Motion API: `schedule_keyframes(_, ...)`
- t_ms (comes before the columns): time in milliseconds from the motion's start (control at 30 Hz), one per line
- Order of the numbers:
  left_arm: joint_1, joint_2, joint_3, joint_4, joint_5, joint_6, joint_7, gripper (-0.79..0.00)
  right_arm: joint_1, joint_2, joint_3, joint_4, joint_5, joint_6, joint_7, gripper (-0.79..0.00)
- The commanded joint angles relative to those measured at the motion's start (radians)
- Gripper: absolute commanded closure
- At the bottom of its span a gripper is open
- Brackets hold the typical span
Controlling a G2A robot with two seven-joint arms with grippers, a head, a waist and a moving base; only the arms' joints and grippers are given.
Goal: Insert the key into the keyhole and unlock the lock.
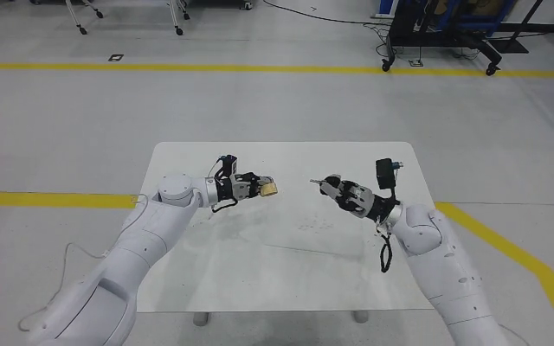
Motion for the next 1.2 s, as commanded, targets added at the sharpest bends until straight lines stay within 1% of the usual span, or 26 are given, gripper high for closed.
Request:
schedule_keyframes(0, 0.0, 0.0, 0.0, 0.0, 0.0, 0.0, 0.0, 0.0, 0.007, -0.001, -0.007, 0.006, 0.022, 0.0, 0.014, 0.0)
schedule_keyframes(67, 0.004, 0.0, -0.001, -0.002, -0.001, 0.001, 0.005, 0.0, 0.007, -0.001, -0.007, 0.006, 0.022, 0.0, 0.014, 0.0)
schedule_keyframes(100, 0.015, -0.001, -0.002, -0.016, -0.009, 0.016, 0.009, 0.0, 0.007, -0.001, -0.007, 0.006, 0.022, 0.0, 0.014, 0.0)
schedule_keyframes(200, 0.019, -0.008, 0.004, -0.038, -0.011, 0.101, 0.009, 0.0, 0.007, -0.001, -0.007, 0.006, 0.022, 0.0, 0.014, 0.0)
schedule_keyframes(233, 0.018, -0.011, 0.007, -0.039, -0.014, 0.128, 0.006, 0.0, 0.005, -0.001, -0.011, 0.01, 0.004, 0.03, 0.023, 0.0)
schedule_keyframes(267, 0.013, -0.017, 0.014, -0.034, -0.021, 0.18, 0.006, 0.0, 0.011, -0.003, -0.029, 0.001, -0.049, 0.095, 0.047, 0.0)
schedule_keyframes(300, 0.002, -0.024, 0.023, -0.034, -0.019, 0.218, 0.011, 0.0, 0.021, -0.007, -0.054, -0.021, -0.1, 0.129, 0.056, 0.0)
schedule_keyframes(367, -0.012, -0.041, 0.037, -0.023, -0.042, 0.295, 0.005, 0.0, 0.031, -0.011, -0.081, -0.037, -0.2, 0.164, 0.034, 0.0)
schedule_keyframes(433, -0.035, -0.059, 0.053, -0.007, -0.056, 0.359, -0.002, 0.0, 0.04, -0.009, -0.091, -0.056, -0.315, 0.157, 0.009, 0.0)
schedule_keyframes(500, -0.053, -0.078, 0.064, 0.018, -0.087, 0.416, -0.03, 0.0, 0.041, -0.003, -0.097, -0.105, -0.477, 0.12, 0.006, 0.0)
schedule_keyframes(567, -0.077, -0.097, 0.079, 0.048, -0.092, 0.448, -0.03, 0.0, 0.03, 0.005, -0.094, -0.159, -0.638, 0.101, -0.008, 0.0)
schedule_keyframes(600, -0.086, -0.107, 0.086, 0.062, -0.096, 0.461, -0.032, 0.0, 0.022, 0.009, -0.092, -0.19, -0.718, 0.118, -0.01, 0.0)
schedule_keyframes(667, -0.107, -0.13, 0.103, 0.094, -0.086, 0.463, 0.003, 0.0, -0.01, 0.017, -0.091, -0.265, -0.864, 0.133, -0.053, 0.0)
schedule_keyframes(700, -0.11, -0.137, 0.106, 0.102, -0.093, 0.469, 0.001, 0.0, -0.02, 0.02, -0.088, -0.287, -0.909, 0.144, -0.062, 0.0)
schedule_keyframes(833, -0.13, -0.174, 0.119, 0.156, -0.11, 0.449, 0.01, 0.0, -0.091, 0.032, -0.088, -0.397, -1.126, 0.243, -0.129, 0.0)
schedule_keyframes(867, -0.13, -0.174, 0.119, 0.156, -0.11, 0.449, 0.01, 0.0, -0.107, 0.034, -0.089, -0.414, -1.161, 0.267, -0.15, 0.0)
schedule_keyframes(1167, -0.13, -0.174, 0.119, 0.156, -0.11, 0.449, 0.01, 0.0, -0.107, 0.034, -0.089, -0.414, -1.161, 0.267, -0.15, 0.0)
